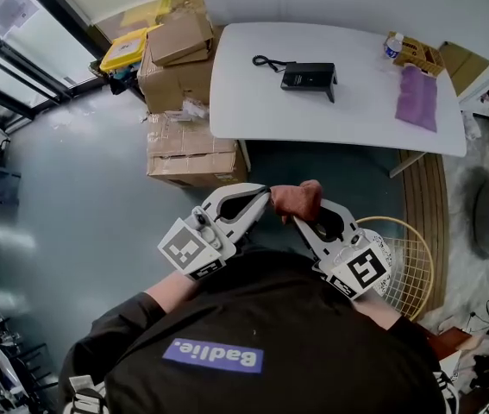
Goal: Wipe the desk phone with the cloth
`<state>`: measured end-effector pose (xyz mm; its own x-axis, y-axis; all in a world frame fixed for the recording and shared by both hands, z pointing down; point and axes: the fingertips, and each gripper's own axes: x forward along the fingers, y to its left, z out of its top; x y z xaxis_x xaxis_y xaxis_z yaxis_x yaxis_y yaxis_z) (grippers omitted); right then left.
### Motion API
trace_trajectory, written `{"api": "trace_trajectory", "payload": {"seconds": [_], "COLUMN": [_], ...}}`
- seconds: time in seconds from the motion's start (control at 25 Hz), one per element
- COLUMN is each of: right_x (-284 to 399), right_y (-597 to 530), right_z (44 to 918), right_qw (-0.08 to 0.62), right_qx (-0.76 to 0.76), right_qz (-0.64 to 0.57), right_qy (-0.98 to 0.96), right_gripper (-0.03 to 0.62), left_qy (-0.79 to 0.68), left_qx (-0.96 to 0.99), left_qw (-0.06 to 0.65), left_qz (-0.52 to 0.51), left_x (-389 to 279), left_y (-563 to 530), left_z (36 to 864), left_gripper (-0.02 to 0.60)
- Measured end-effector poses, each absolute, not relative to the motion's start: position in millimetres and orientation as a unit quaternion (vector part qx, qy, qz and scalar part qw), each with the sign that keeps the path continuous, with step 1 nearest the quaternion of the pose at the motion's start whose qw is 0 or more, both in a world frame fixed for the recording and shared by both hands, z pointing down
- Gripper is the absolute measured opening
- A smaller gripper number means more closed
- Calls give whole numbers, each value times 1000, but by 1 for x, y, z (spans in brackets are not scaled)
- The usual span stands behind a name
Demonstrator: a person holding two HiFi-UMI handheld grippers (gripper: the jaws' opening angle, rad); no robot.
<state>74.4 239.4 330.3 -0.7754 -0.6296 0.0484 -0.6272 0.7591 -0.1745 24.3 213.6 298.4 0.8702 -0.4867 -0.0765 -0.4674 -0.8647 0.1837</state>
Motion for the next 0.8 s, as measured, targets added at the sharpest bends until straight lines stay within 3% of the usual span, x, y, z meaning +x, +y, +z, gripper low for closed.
{"api": "trace_trajectory", "payload": {"seconds": [0.8], "right_x": [2], "right_y": [33], "right_z": [324], "right_qw": [-40], "right_qx": [-399], "right_qz": [-84], "right_qy": [912], "right_gripper": [89], "left_qy": [-167], "left_qx": [978], "left_qw": [105], "left_qz": [-61], "left_x": [-38], "left_y": [-7], "left_z": [302], "left_gripper": [9]}}
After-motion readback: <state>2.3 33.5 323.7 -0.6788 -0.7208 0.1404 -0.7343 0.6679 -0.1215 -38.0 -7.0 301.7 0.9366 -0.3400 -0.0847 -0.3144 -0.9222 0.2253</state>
